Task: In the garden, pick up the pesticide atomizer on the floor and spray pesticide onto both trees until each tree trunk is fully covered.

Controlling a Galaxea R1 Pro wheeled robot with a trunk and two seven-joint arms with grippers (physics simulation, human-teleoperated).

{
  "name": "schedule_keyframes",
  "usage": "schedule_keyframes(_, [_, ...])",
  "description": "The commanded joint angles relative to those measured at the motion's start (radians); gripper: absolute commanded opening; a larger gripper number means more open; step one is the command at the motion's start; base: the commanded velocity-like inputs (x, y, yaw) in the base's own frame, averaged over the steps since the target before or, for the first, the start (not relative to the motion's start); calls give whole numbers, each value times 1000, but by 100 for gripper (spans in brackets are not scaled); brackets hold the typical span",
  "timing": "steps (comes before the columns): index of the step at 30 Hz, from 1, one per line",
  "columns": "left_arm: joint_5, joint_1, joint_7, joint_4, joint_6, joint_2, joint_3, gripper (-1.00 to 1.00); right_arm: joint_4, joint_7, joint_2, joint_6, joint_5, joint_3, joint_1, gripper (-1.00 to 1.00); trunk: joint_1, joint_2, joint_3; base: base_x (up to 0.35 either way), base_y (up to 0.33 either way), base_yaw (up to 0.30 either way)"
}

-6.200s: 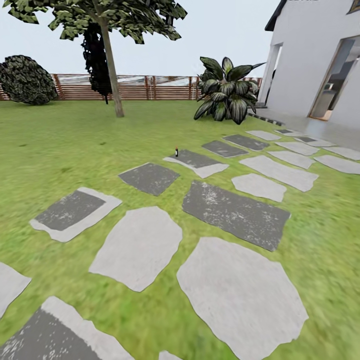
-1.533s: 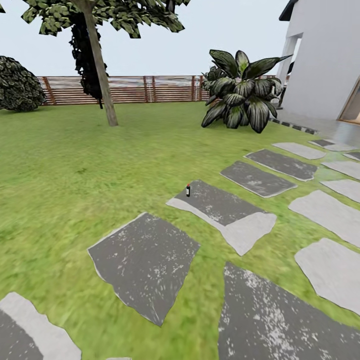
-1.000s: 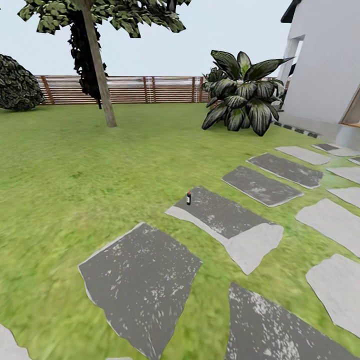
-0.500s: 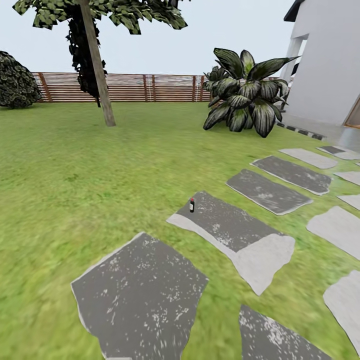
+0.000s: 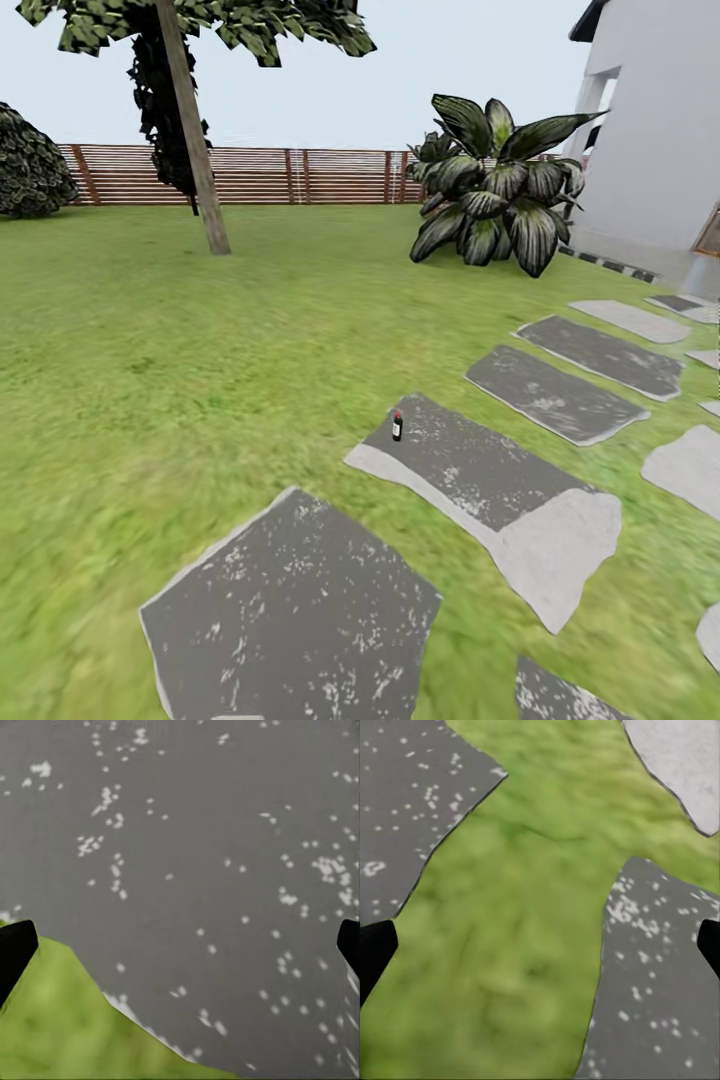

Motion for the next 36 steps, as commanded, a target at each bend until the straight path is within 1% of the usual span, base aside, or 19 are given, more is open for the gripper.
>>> schedule_keyframes(1, [0, 0, 0, 0, 0, 0, 0, 100, 0, 0, 0, 0, 0, 0, 0, 100, 0, 0, 0, 295, 184, -182])
schedule_keyframes(36, [0, 0, 0, -2, 0, 0, 0, 100, 1, 0, 0, 0, 0, 0, 0, 100, 0, 0, 0, 293, 192, -281])
